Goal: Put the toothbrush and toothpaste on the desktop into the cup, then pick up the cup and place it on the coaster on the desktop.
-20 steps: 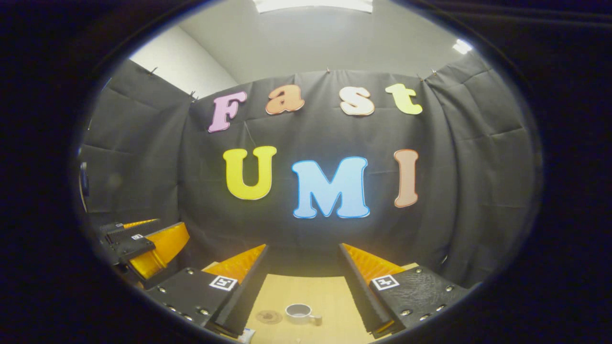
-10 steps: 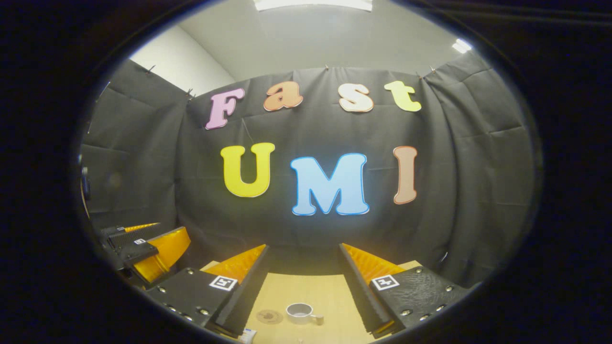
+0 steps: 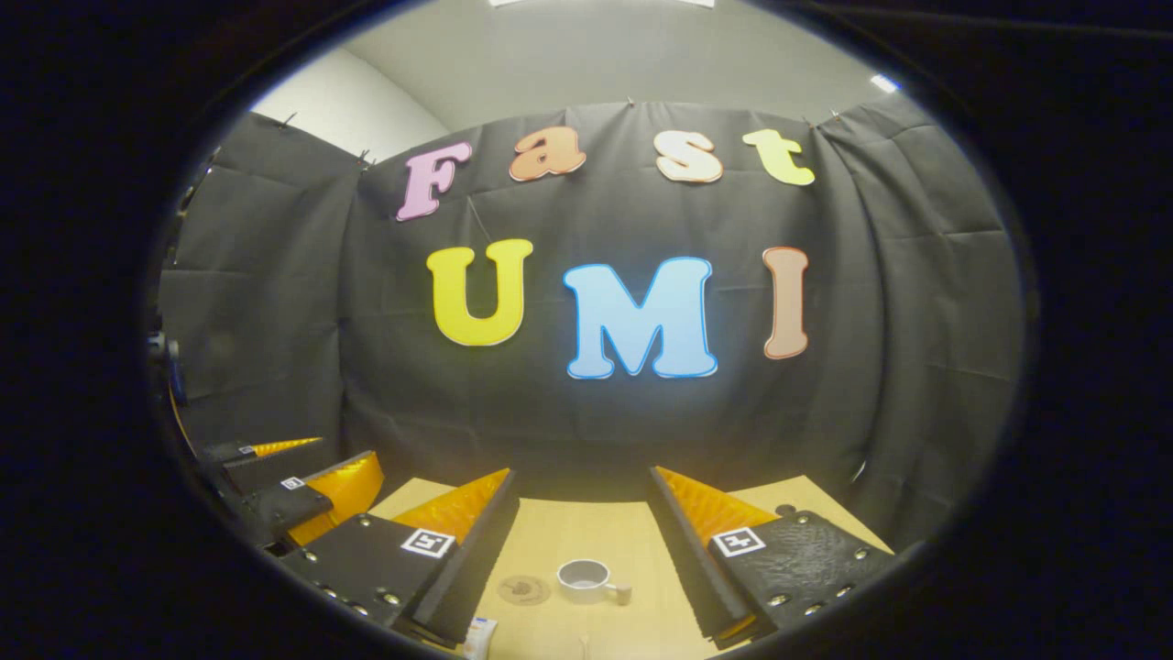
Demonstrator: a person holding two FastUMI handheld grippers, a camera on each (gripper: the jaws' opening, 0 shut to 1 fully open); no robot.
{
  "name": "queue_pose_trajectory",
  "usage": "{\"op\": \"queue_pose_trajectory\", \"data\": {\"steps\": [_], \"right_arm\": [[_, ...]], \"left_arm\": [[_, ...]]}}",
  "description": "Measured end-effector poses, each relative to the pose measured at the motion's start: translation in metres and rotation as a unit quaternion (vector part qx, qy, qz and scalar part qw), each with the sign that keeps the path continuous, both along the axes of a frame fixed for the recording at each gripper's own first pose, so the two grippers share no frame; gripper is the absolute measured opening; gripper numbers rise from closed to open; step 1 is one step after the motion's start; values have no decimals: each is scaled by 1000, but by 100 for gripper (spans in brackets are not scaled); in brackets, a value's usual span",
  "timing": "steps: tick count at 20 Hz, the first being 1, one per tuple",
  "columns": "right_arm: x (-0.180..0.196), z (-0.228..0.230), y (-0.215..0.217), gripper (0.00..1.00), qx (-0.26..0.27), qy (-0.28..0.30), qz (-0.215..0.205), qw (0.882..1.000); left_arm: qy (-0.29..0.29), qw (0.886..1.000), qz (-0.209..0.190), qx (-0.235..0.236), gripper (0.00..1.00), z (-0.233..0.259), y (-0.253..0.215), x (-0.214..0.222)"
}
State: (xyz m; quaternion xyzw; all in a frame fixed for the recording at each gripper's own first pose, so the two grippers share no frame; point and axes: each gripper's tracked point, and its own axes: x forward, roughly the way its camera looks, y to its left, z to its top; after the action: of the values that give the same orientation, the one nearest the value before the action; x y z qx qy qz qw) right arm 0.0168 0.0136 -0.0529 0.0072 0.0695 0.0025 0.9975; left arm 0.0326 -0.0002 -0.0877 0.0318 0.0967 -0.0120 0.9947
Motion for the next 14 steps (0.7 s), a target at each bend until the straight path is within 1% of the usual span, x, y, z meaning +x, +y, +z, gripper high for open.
{"op": "queue_pose_trajectory", "data": {"steps": [1, 2, 4, 5, 6, 7, 8, 14], "right_arm": [[0, -5, 0, 87, -1, 6, -1, 1000], [-1, -12, 0, 89, -2, 13, 0, 1000], [-4, -28, 1, 89, -7, 31, 2, 999], [-5, -37, 1, 87, -10, 42, 3, 999], [-7, -47, 1, 89, -13, 54, 5, 998], [-7, -55, 2, 89, -17, 66, 6, 998], [-10, -66, 1, 83, -19, 77, 9, 997], [-24, -120, 1, 83, -27, 141, 16, 990]], "left_arm": [[9, 1000, -4, 4, 74, -8, -1, -2], [20, 1000, -8, 7, 74, -18, -3, -4], [39, 999, -13, 8, 74, -34, -4, -9], [49, 999, -14, 8, 74, -44, -5, -11], [58, 998, -15, 8, 74, -52, -6, -13], [67, 998, -15, 10, 74, -58, -6, -14], [76, 997, -17, 12, 75, -68, -6, -16], [140, 990, -12, 13, 74, -128, -3, -29]]}}
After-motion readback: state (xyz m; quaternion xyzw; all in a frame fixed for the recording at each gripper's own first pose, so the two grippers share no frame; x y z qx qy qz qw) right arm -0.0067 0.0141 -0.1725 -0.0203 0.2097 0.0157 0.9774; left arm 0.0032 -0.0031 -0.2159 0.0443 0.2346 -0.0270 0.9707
